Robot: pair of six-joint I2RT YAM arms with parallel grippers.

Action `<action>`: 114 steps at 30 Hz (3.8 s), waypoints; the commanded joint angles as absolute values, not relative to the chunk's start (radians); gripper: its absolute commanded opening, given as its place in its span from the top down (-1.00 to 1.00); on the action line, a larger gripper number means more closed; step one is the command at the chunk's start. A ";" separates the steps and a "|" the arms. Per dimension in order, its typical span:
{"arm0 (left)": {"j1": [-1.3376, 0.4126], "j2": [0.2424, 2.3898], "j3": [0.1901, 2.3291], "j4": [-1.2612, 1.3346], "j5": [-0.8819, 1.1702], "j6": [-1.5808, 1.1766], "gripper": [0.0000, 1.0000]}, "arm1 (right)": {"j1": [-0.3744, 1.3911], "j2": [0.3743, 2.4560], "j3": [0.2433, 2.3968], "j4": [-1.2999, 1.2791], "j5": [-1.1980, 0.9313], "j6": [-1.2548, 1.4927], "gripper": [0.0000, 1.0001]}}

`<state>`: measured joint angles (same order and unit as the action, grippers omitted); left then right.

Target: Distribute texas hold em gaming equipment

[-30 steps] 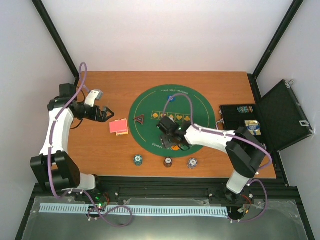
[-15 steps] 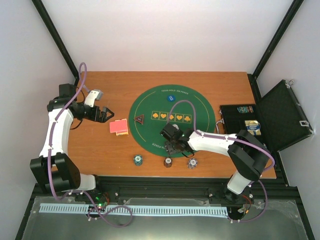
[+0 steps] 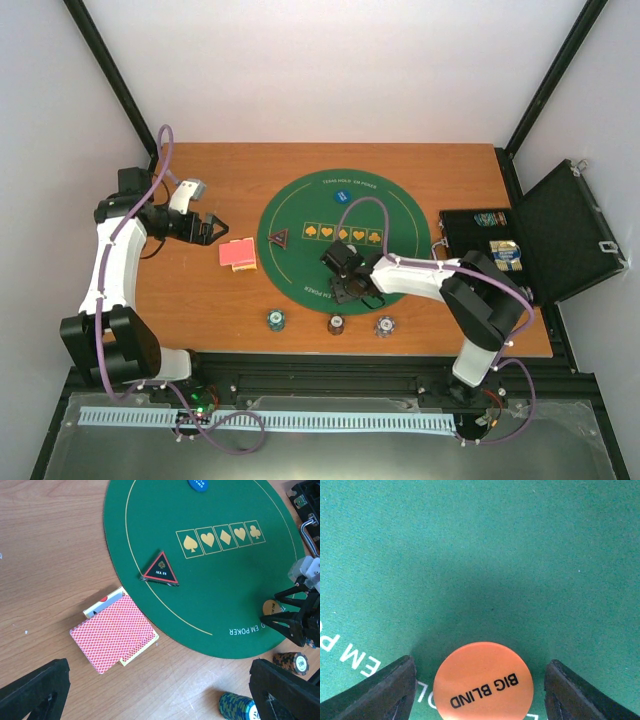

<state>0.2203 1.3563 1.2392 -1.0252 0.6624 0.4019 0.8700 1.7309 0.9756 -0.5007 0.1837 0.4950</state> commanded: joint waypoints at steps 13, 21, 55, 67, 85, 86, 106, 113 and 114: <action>0.229 1.336 1.285 -1.026 0.674 0.405 -1.00 | 0.771 1.599 0.816 -0.503 0.208 0.515 -0.24; 0.229 1.338 1.288 -1.025 0.675 0.404 -1.00 | 0.697 1.533 0.775 -0.513 0.205 0.504 -0.19; 0.229 1.350 1.307 -1.037 0.605 0.417 -1.00 | 0.649 1.624 0.875 -0.526 0.173 0.418 0.01; 0.229 1.352 1.317 -1.040 0.607 0.413 -1.00 | 0.650 1.568 0.862 -0.571 0.186 0.420 -0.13; 0.230 1.384 1.306 -1.049 0.548 0.387 -1.00 | 1.046 1.607 1.316 -0.733 0.114 0.473 -0.96; 0.229 1.388 1.307 -1.044 0.522 0.372 -1.00 | 1.069 1.628 1.342 -0.741 0.115 0.472 -0.98; 0.229 1.361 1.275 -1.005 0.446 0.312 -1.00 | 1.259 1.971 1.580 -0.806 0.069 0.442 -0.78; 0.229 1.357 1.291 -1.000 0.455 0.307 -1.00 | 1.259 2.015 1.597 -0.813 0.085 0.444 -0.70; 0.229 1.358 1.294 -1.001 0.454 0.307 -1.00 | 1.259 2.020 1.600 -0.813 0.082 0.442 -0.68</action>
<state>0.2207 1.3758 1.2648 -1.0107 0.4515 0.3244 1.2522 2.0052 1.5665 -0.7937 0.0715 0.4492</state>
